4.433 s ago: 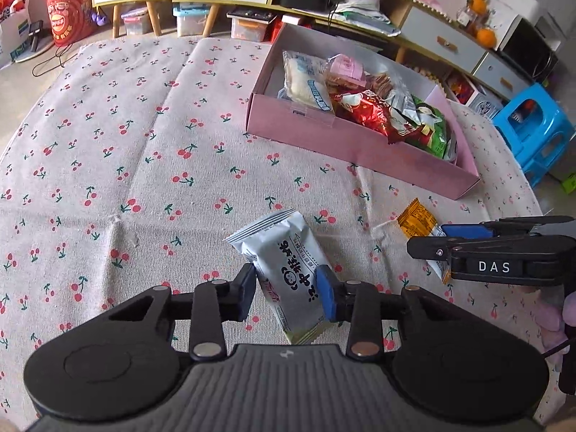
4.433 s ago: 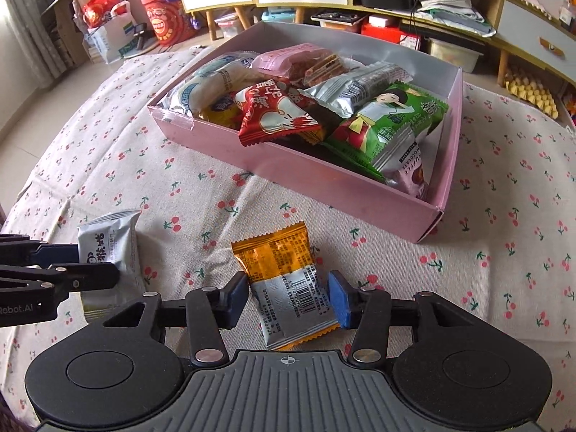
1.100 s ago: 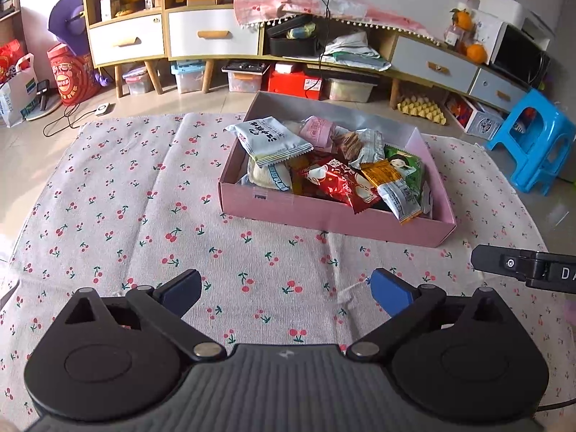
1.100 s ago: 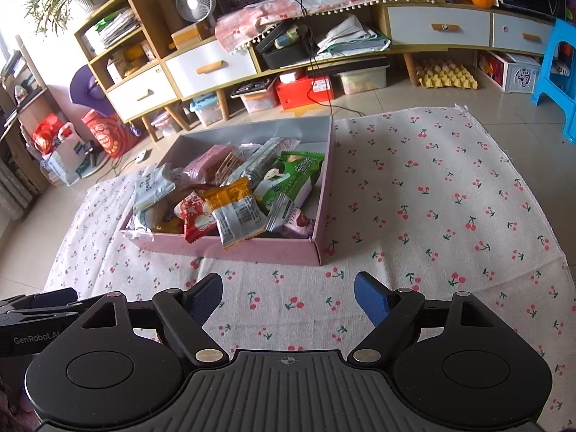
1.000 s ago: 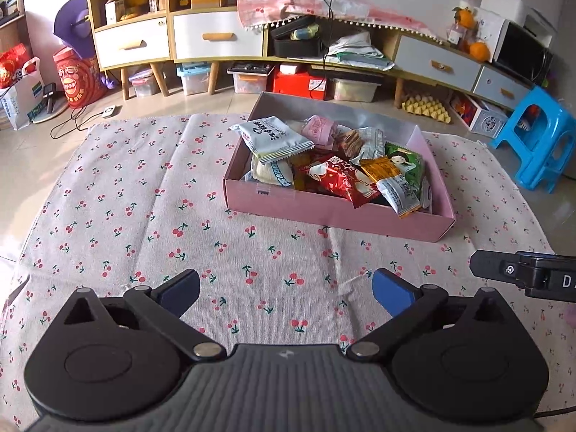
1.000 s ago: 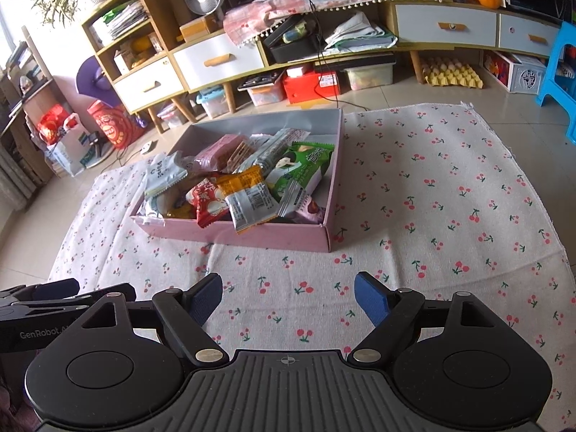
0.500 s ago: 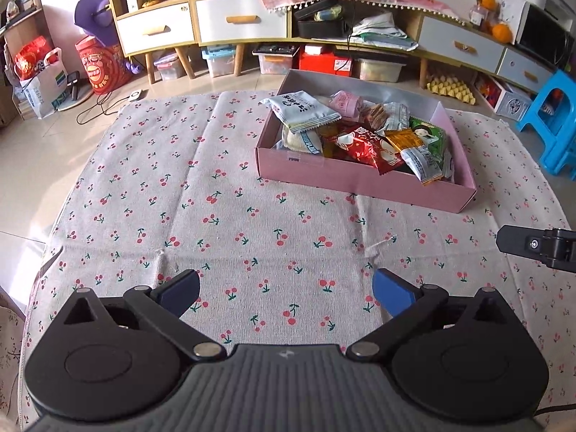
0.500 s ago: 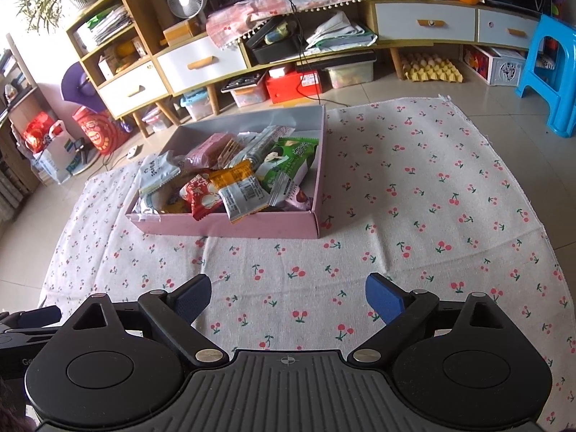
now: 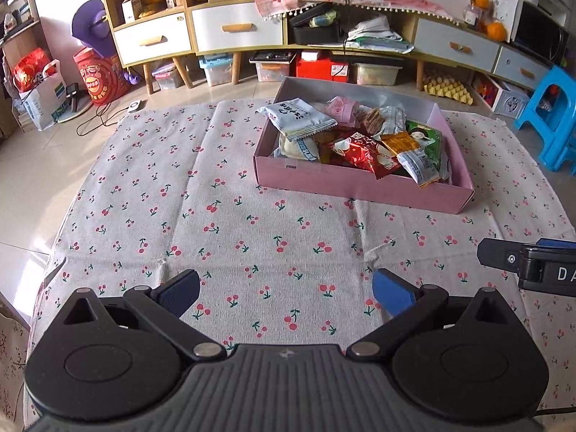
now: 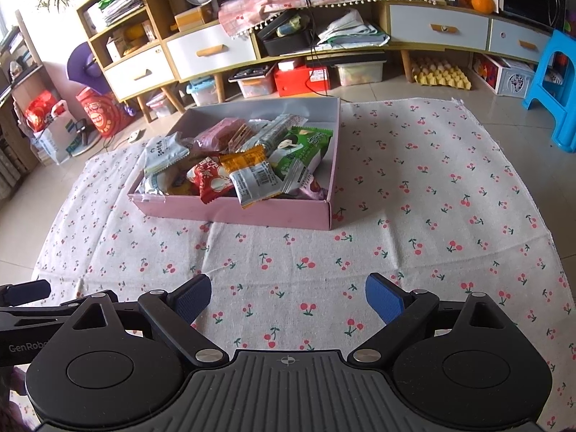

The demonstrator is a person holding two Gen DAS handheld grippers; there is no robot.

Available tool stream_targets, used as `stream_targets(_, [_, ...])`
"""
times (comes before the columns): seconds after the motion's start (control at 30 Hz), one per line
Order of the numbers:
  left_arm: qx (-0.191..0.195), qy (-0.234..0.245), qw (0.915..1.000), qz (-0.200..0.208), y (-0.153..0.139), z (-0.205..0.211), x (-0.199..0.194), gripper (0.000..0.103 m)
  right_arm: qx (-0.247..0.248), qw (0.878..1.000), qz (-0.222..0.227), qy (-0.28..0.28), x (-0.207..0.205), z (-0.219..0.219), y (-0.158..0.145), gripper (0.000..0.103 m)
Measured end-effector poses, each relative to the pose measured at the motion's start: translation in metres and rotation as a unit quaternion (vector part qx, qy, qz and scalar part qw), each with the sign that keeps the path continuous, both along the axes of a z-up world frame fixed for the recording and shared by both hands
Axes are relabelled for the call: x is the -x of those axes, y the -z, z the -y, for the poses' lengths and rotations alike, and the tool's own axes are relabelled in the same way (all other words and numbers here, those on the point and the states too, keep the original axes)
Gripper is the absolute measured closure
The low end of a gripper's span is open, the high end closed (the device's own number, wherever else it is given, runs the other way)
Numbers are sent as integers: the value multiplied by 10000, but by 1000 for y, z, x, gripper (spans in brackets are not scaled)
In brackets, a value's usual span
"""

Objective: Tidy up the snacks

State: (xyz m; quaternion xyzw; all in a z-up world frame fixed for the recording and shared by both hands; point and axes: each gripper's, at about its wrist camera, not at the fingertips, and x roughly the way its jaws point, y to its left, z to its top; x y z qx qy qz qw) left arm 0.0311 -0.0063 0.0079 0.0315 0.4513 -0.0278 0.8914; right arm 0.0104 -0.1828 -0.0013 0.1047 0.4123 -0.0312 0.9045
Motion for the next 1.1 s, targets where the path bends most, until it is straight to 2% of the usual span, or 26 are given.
stream_targets(0.27, [-23,-24,10000,38,0,0,-1,1,39,9999,127,-30,1,-1,-4,9])
stream_targets(1.1, [28,-42,10000,-36,2,-3,-3,1,104,9998,56,-134,-1,-9,1,8])
